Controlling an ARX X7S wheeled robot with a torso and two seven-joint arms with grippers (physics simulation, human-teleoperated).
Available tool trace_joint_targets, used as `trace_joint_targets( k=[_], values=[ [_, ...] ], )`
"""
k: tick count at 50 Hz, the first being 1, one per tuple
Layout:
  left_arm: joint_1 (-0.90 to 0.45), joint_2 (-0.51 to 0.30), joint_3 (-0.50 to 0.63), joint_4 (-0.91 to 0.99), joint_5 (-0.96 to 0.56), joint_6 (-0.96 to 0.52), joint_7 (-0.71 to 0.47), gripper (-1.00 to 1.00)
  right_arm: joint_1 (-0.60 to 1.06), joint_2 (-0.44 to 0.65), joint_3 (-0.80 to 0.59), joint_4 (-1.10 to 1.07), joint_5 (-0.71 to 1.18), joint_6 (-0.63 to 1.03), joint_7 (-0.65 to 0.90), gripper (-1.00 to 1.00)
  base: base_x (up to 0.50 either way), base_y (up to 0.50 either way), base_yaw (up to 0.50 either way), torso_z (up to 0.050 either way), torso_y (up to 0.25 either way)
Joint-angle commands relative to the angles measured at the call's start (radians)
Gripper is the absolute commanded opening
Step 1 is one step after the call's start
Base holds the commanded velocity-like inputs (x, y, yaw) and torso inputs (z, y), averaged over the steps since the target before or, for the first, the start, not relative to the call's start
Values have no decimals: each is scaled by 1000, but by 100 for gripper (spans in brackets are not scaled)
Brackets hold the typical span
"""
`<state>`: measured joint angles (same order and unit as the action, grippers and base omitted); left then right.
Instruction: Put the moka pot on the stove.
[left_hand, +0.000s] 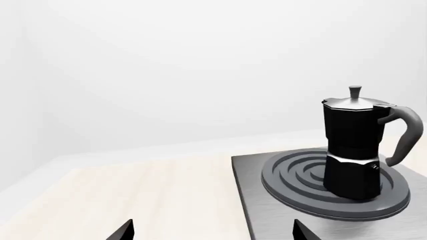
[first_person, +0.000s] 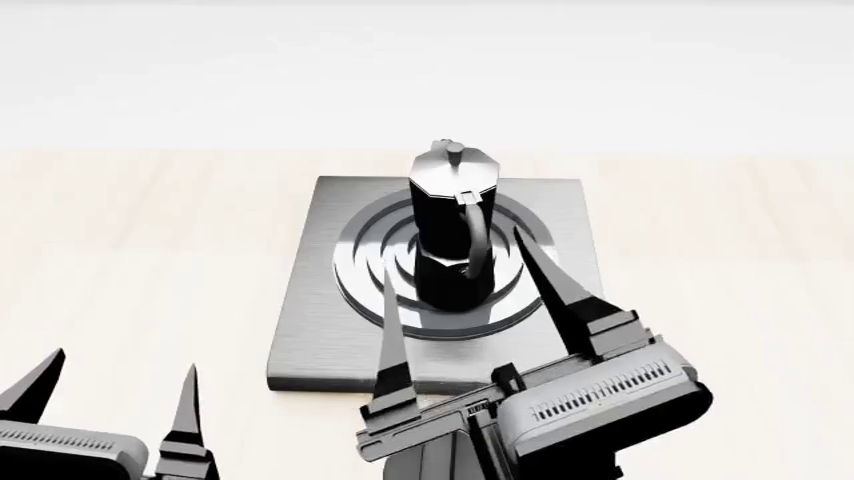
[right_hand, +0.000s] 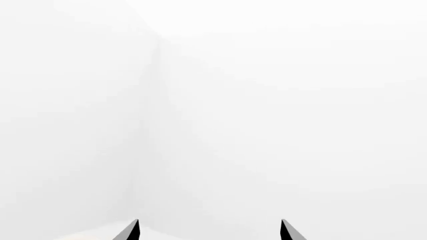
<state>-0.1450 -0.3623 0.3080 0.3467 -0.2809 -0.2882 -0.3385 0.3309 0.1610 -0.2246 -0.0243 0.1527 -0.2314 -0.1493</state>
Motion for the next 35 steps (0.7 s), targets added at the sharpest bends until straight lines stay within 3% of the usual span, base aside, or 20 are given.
trace_joint_targets(
  k=[1, 35],
  values=[
    [1, 1, -10, 1, -17, 14, 15, 100, -66, 23, 3, -86, -2, -34, 8, 100, 0, 0, 0, 0, 0],
    [-5, -5, -2, -3, -25, 17, 12, 100, -172, 78, 37, -237, -16, -55, 80, 100, 0, 0, 0, 0, 0]
  ],
)
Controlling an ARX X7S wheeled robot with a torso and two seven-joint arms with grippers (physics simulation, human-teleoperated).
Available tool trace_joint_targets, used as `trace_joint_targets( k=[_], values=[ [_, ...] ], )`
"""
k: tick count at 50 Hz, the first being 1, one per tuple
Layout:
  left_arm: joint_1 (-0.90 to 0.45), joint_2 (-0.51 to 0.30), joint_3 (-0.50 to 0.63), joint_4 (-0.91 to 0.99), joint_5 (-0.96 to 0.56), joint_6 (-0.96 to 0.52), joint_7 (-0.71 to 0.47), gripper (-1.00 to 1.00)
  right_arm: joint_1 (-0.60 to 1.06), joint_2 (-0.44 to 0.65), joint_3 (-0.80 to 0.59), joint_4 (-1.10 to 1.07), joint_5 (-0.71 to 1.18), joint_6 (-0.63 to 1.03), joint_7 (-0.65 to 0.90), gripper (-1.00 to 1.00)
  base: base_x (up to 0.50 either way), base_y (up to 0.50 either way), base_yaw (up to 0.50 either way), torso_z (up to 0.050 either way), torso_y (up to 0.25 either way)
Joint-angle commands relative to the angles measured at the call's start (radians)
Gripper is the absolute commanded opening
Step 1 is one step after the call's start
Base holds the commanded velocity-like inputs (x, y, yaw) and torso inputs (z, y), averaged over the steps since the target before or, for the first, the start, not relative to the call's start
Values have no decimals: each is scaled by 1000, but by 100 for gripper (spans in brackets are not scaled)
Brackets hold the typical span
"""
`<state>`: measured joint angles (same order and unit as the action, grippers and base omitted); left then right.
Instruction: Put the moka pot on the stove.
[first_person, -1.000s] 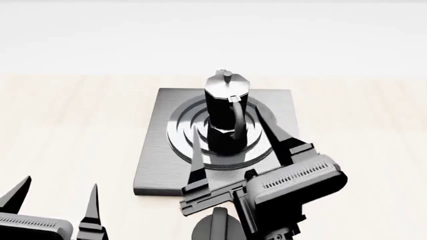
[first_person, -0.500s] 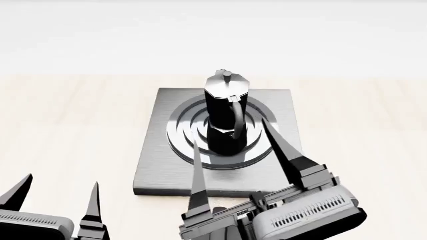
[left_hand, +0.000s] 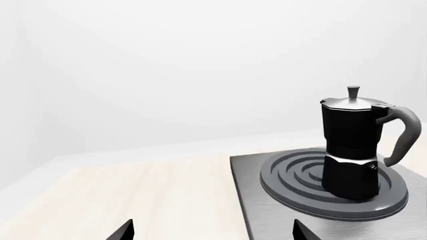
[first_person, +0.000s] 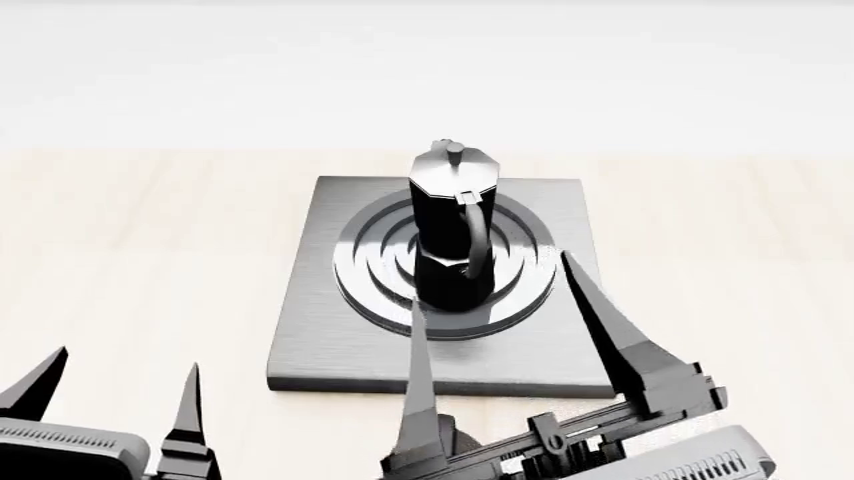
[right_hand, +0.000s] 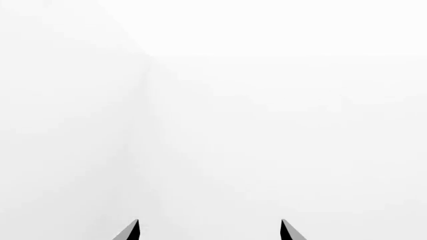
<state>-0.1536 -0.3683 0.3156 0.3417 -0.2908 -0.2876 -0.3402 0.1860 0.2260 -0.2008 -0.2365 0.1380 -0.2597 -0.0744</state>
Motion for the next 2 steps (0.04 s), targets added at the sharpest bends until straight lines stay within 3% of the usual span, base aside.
trace_joint_targets(
  k=[1, 2],
  values=[
    [4, 1, -10, 2, -16, 16, 14, 100, -30, 14, 15, -28, -2, -27, 7, 100, 0, 0, 0, 0, 0],
    [3, 1, -9, 2, -15, 15, 14, 100, -35, 17, 19, -32, 1, -29, 10, 100, 0, 0, 0, 0, 0]
  ],
)
